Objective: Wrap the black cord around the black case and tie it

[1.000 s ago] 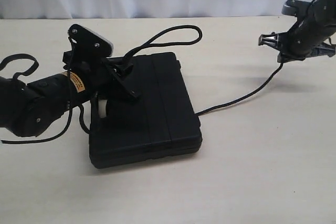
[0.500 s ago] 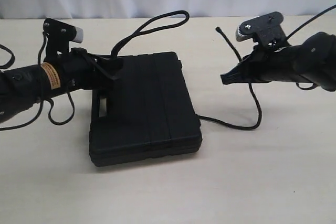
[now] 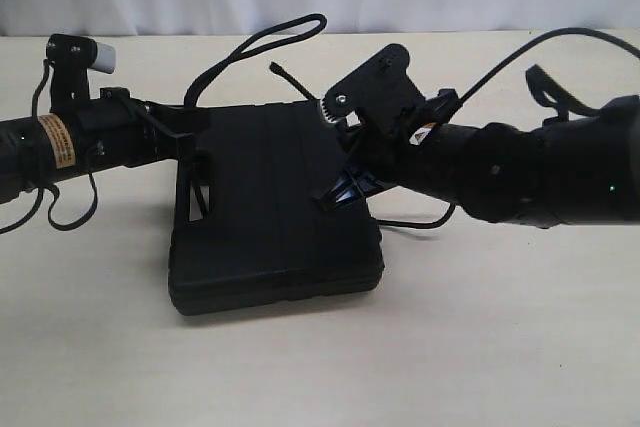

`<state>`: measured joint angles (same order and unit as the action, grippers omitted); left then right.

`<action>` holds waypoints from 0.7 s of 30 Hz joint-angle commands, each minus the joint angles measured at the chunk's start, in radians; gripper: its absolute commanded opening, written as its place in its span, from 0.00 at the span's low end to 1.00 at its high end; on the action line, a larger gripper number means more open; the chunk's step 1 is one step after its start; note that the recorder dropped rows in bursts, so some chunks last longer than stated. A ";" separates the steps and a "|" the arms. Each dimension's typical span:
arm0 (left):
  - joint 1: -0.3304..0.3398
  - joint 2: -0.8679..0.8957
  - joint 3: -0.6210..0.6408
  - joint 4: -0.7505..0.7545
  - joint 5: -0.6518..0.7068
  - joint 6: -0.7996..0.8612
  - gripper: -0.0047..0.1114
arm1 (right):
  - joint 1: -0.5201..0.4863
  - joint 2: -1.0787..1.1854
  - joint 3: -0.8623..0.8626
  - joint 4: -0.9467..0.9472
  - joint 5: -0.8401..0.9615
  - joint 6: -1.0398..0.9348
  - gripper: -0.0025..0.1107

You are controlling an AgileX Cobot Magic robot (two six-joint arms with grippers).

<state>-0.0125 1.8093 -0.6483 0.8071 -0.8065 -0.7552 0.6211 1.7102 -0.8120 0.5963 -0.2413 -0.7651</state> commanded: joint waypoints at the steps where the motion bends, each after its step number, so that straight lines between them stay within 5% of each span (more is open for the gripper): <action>1: 0.006 -0.003 -0.004 -0.007 -0.032 -0.010 0.04 | 0.022 -0.013 0.004 -0.011 -0.072 0.043 0.06; 21: 0.006 -0.003 -0.004 0.048 -0.097 -0.034 0.04 | 0.020 0.049 0.001 -0.011 -0.143 0.154 0.06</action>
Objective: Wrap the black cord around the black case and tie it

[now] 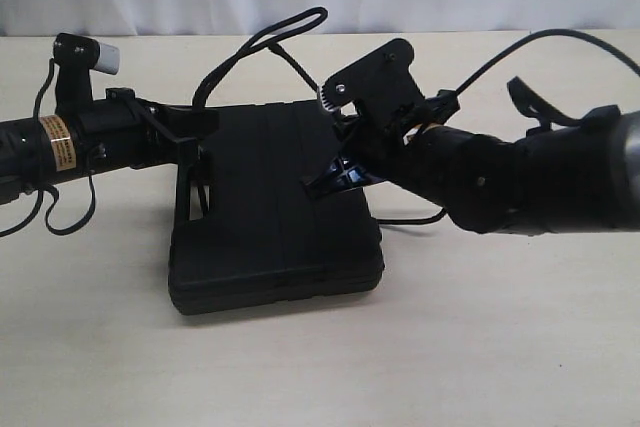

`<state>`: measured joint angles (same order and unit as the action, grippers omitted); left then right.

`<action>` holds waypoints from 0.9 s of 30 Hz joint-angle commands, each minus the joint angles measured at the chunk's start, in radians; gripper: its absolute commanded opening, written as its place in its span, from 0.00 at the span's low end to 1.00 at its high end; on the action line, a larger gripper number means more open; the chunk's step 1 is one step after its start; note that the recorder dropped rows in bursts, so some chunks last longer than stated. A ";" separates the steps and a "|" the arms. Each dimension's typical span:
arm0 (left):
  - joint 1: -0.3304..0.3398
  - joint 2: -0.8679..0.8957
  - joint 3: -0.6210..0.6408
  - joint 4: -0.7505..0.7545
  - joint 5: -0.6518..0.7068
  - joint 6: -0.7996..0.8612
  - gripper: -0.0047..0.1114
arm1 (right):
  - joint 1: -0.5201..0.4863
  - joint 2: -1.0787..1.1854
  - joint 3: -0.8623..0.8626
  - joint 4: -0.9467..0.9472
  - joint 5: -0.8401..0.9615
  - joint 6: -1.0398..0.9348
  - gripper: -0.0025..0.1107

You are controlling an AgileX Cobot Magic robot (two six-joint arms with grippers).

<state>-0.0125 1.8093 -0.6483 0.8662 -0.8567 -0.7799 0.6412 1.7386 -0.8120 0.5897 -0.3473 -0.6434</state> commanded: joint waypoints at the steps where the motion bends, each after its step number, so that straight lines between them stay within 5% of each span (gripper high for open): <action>1: 0.006 -0.003 -0.004 -0.012 -0.047 -0.010 0.04 | 0.000 0.025 0.000 -0.004 -0.043 0.037 0.06; 9: 0.006 -0.003 -0.004 -0.014 -0.047 -0.010 0.04 | 0.000 0.027 -0.001 -0.012 -0.101 0.093 0.06; 18: 0.006 -0.003 -0.004 -0.011 -0.047 -0.010 0.04 | 0.000 0.027 -0.001 -0.270 -0.161 0.400 0.06; 27: 0.006 -0.003 -0.004 0.031 -0.097 -0.012 0.04 | 0.000 0.042 -0.001 -0.274 -0.192 0.404 0.06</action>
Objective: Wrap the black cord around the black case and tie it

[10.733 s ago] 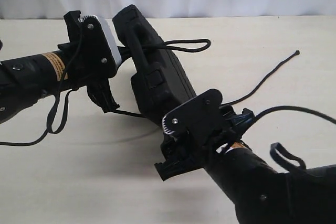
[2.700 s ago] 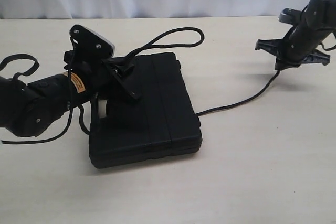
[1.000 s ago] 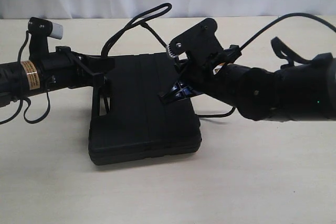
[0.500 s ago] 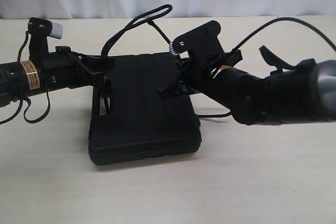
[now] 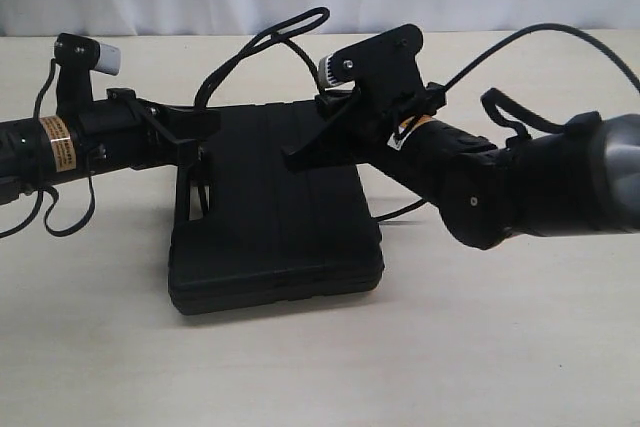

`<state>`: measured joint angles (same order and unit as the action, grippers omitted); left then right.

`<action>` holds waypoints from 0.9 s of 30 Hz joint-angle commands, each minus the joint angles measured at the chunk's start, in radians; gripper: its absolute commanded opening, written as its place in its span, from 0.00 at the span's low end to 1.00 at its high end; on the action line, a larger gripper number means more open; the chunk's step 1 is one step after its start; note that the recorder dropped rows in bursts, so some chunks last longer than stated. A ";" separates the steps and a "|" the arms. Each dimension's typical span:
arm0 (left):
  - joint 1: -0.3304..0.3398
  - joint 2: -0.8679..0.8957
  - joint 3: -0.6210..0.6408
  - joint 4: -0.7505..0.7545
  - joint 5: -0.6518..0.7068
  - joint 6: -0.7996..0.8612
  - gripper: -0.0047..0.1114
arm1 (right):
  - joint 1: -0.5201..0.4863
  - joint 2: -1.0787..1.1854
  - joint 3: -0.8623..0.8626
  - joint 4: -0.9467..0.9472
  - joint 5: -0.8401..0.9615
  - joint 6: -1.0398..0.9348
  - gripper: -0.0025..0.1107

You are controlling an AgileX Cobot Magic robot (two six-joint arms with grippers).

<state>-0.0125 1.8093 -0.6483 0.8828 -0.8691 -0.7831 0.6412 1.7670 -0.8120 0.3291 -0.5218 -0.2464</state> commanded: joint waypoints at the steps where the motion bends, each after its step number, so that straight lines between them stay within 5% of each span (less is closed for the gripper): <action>1: 0.006 -0.003 -0.004 0.021 -0.093 -0.008 0.04 | 0.000 0.023 -0.001 -0.013 -0.018 0.007 0.06; 27: 0.006 -0.003 -0.004 -0.030 -0.013 -0.029 0.04 | 0.000 0.092 0.052 -0.024 -0.234 0.131 0.06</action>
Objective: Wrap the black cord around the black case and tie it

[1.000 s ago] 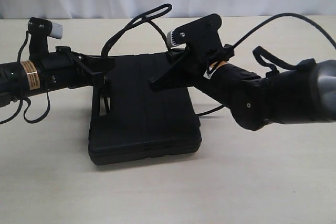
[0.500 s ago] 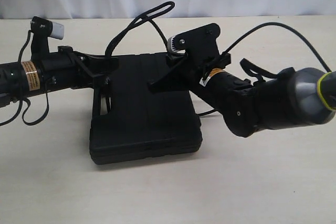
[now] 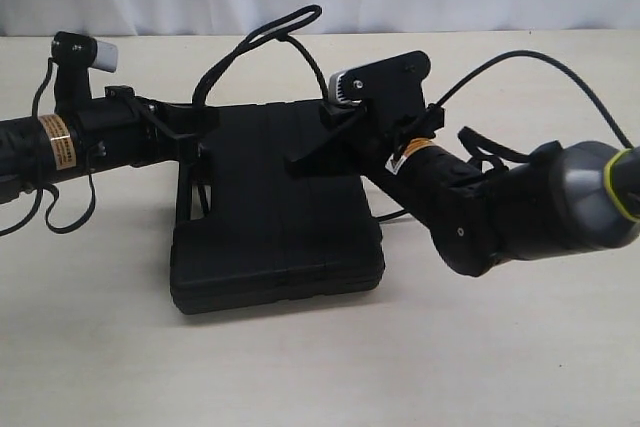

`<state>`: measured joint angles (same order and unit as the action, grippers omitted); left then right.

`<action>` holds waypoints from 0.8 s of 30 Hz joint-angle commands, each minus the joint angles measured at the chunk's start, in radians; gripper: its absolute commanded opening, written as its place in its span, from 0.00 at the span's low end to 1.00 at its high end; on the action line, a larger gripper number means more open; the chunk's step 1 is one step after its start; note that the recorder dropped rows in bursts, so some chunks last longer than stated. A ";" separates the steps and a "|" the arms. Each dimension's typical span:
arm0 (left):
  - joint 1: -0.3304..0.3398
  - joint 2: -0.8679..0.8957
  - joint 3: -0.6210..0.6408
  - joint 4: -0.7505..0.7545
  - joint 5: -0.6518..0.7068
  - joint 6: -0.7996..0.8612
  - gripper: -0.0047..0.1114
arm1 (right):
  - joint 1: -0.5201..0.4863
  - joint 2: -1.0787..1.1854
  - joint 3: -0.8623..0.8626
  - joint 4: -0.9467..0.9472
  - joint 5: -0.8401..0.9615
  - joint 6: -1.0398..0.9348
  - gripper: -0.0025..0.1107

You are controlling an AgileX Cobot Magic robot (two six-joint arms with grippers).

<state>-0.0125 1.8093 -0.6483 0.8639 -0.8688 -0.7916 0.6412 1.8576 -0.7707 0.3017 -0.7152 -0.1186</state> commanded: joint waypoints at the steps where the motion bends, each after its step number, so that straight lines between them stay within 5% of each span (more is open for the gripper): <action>1: 0.006 -0.003 -0.004 -0.008 -0.016 -0.023 0.04 | 0.000 0.001 0.009 0.004 -0.042 0.003 0.06; 24: 0.006 -0.003 -0.004 0.115 -0.065 -0.070 0.04 | 0.000 0.108 -0.195 -0.015 0.015 -0.001 0.06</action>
<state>-0.0125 1.8093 -0.6483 0.9657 -0.9148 -0.8572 0.6412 1.9643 -0.9500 0.2957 -0.7013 -0.1147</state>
